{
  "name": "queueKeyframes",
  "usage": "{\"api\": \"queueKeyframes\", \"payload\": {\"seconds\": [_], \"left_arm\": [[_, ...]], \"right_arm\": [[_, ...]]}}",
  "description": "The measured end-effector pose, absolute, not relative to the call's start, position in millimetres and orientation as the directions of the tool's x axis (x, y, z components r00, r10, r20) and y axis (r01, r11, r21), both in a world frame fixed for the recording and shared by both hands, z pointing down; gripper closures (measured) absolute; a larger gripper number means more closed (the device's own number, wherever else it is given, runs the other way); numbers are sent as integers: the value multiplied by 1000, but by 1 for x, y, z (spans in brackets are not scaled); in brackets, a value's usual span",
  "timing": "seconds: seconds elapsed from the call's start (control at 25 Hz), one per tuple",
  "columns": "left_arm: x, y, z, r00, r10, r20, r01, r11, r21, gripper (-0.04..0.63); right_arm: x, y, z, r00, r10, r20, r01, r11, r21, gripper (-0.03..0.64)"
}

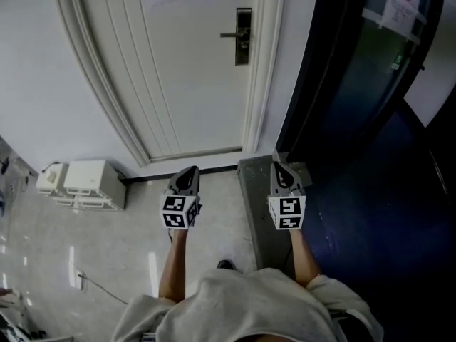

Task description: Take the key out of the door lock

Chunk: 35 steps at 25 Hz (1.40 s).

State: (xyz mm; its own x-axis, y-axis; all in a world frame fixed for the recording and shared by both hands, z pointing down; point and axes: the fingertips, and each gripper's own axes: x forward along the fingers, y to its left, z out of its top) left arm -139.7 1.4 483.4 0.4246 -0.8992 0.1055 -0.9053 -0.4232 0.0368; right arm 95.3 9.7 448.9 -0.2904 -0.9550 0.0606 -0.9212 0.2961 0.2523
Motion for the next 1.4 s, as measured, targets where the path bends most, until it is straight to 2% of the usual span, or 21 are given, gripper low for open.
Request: {"api": "queueKeyframes", "payload": {"seconds": [0.84,1.4], "left_arm": [[-162,-126,521,434,-889,146,-901,-429,62,578],[-156,-318,492,356,-926,122,-934,-355,30,578]], "right_arm": [[70,-115,495,-288,-950,122,-918,310,247,594],[69,-328,472,-384,-919,90,-885,394,248,594]]}}
